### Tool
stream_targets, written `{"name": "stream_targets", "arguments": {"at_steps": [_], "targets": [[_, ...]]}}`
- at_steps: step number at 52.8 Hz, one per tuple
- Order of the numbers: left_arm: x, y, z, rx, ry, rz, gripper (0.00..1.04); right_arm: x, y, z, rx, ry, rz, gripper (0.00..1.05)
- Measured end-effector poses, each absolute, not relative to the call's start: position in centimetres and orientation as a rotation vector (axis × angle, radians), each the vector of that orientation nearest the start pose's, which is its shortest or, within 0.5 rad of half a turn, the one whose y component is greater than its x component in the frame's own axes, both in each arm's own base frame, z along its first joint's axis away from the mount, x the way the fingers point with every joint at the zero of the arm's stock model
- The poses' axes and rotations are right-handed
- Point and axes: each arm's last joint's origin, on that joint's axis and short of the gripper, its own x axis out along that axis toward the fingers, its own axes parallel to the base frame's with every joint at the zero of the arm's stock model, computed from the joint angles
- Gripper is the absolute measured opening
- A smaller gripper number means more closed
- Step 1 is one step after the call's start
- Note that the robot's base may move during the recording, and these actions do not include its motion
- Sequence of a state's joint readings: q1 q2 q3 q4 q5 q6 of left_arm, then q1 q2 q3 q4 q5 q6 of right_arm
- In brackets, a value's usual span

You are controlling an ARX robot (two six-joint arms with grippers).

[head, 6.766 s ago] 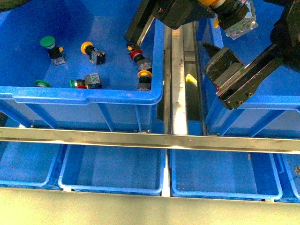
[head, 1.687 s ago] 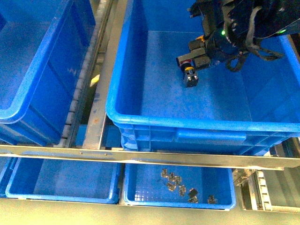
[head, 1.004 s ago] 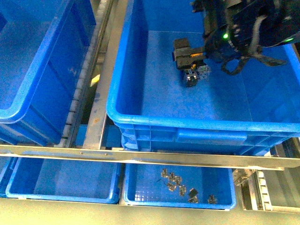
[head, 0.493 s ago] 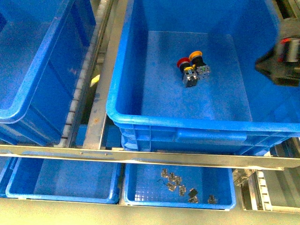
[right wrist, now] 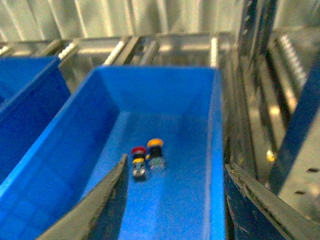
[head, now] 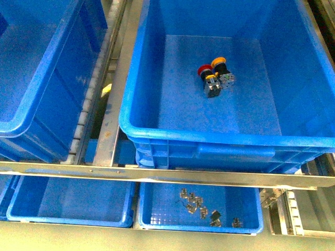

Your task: Pick red and yellow buttons and place in box

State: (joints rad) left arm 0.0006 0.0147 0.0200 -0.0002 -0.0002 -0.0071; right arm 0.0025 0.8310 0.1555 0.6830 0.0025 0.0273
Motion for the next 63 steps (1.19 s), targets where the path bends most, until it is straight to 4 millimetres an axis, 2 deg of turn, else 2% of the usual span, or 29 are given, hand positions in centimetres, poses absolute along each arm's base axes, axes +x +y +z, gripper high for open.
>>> {"name": "stream_targets", "arguments": {"at_steps": [3,6,8,22,63], "targets": [[9.7,0.0,16.9,-0.007,-0.005,0.001,0.97,16.4,0.0,18.8,0.021,0.006,0.000,0.26],[9.7,0.0,16.9,-0.007,-0.005,0.001,0.97,15.7,0.0,18.2,0.011,0.018,-0.001,0.10],[9.7,0.0,16.9,-0.007,-0.005,0.001,0.97,15.4,0.0,18.1,0.004,0.015,-0.001,0.03],[9.7,0.0,16.9,-0.007,-0.005,0.001,0.97,13.4,0.0,17.0,0.005,-0.004,-0.001,0.04],[9.7,0.0,16.9,-0.007,-0.005,0.001,0.97,11.1,0.0,17.4,0.005,-0.023,0.000,0.04]]}}
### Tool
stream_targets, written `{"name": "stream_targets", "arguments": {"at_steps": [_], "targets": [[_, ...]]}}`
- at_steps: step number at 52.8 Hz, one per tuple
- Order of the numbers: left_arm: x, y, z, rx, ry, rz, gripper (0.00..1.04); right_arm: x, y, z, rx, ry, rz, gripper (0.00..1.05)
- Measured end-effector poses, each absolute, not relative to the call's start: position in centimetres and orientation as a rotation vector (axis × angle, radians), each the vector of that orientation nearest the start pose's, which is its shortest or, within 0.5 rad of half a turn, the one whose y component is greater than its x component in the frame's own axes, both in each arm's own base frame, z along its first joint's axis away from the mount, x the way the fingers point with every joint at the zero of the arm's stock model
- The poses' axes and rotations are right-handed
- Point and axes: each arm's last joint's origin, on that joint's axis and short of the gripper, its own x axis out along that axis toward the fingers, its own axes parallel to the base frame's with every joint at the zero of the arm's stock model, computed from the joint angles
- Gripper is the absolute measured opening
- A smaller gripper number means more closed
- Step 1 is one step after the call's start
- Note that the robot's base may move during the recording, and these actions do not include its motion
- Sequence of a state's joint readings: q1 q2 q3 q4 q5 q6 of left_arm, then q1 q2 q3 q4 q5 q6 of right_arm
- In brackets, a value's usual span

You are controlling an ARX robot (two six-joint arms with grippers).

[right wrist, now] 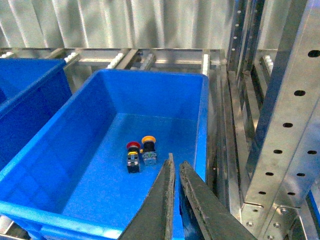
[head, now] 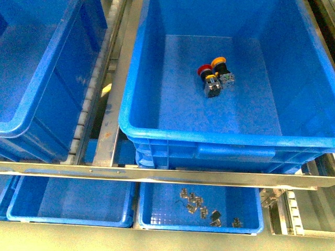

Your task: Pick red and yellow buttons and place in box

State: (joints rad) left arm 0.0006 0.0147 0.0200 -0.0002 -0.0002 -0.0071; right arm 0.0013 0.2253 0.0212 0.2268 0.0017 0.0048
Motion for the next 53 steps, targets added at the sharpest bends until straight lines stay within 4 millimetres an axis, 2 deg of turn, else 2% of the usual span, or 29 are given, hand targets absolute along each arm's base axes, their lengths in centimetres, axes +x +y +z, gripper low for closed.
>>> {"name": "stream_targets", "arguments": {"at_steps": [10,17,40,41,47,53], "targets": [[9.7,0.0,16.9,-0.007,-0.005,0.001,0.97,10.8,0.0,17.3,0.004,-0.023,-0.001,0.04],[9.7,0.0,16.9,-0.007,-0.005,0.001,0.97,9.7,0.0,17.0,0.004,-0.012,0.000,0.04],[9.7,0.0,16.9,-0.007,-0.005,0.001,0.97,9.7,0.0,17.1,0.004,-0.019,-0.001,0.04],[9.7,0.0,16.9,-0.007,-0.005,0.001,0.97,9.7,0.0,17.1,0.003,-0.019,-0.001,0.06],[9.7,0.0,16.9,-0.007,-0.005,0.001,0.97,9.7,0.0,17.1,0.003,-0.019,-0.001,0.35],[9.7,0.0,16.9,-0.007,-0.005,0.001,0.97,9.7,0.0,17.1,0.003,-0.019,-0.001,0.55]]}}
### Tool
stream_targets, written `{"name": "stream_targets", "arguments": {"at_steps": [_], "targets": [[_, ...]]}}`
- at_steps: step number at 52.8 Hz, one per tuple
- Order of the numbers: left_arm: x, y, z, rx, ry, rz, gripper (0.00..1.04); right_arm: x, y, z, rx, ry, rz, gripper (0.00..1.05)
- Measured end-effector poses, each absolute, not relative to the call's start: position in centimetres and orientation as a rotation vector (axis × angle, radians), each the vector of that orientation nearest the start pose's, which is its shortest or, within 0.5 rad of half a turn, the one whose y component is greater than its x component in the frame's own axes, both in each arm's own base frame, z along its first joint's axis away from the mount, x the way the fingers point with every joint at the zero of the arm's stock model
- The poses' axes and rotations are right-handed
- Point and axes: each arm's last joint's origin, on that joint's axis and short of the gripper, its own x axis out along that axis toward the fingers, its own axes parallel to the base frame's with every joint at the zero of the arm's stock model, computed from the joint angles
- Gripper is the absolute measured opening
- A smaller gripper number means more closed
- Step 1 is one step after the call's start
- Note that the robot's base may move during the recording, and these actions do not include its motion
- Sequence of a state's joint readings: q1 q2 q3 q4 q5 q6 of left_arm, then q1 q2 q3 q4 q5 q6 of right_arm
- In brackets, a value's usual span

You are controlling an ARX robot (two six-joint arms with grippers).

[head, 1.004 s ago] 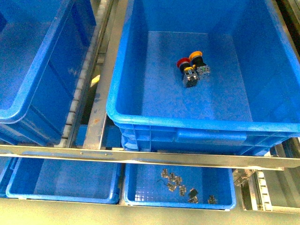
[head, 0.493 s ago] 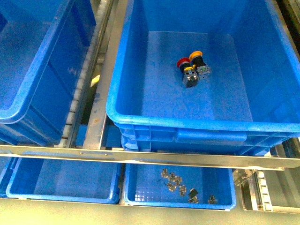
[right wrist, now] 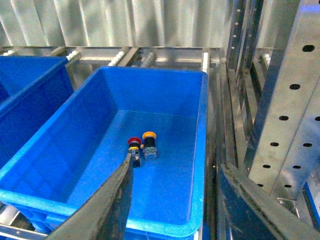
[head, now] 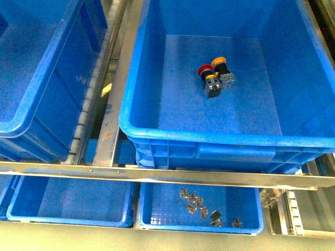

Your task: Pick red and yellow buttons and place in box

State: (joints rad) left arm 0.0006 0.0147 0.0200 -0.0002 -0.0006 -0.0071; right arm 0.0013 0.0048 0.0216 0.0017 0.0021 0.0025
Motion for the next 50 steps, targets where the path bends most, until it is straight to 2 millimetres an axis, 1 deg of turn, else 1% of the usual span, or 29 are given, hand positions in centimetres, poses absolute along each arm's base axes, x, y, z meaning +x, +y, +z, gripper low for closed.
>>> {"name": "stream_targets", "arguments": {"at_steps": [2,3,10,11,14,17,50], "targets": [[9.74,0.01,16.92,-0.007,-0.005,0.001,0.97,9.66,0.01,17.07,0.003,-0.019,-0.001,0.62],[9.74,0.01,16.92,-0.007,-0.005,0.001,0.97,9.66,0.01,17.07,0.003,-0.019,-0.001,0.63],[9.74,0.01,16.92,-0.007,-0.005,0.001,0.97,9.66,0.01,17.07,0.003,-0.019,-0.001,0.88],[9.74,0.01,16.92,-0.007,-0.005,0.001,0.97,9.66,0.01,17.07,0.003,-0.019,-0.001,0.89],[9.74,0.01,16.92,-0.007,-0.005,0.001,0.97,9.66,0.01,17.07,0.003,-0.019,-0.001,0.99],[9.74,0.01,16.92,-0.007,-0.005,0.001,0.97,9.66,0.01,17.07,0.003,-0.019,-0.001,0.98],[9.74,0.01,16.92,-0.007,-0.005,0.001,0.97,9.66,0.01,17.07,0.003,-0.019,-0.001,0.98]]}}
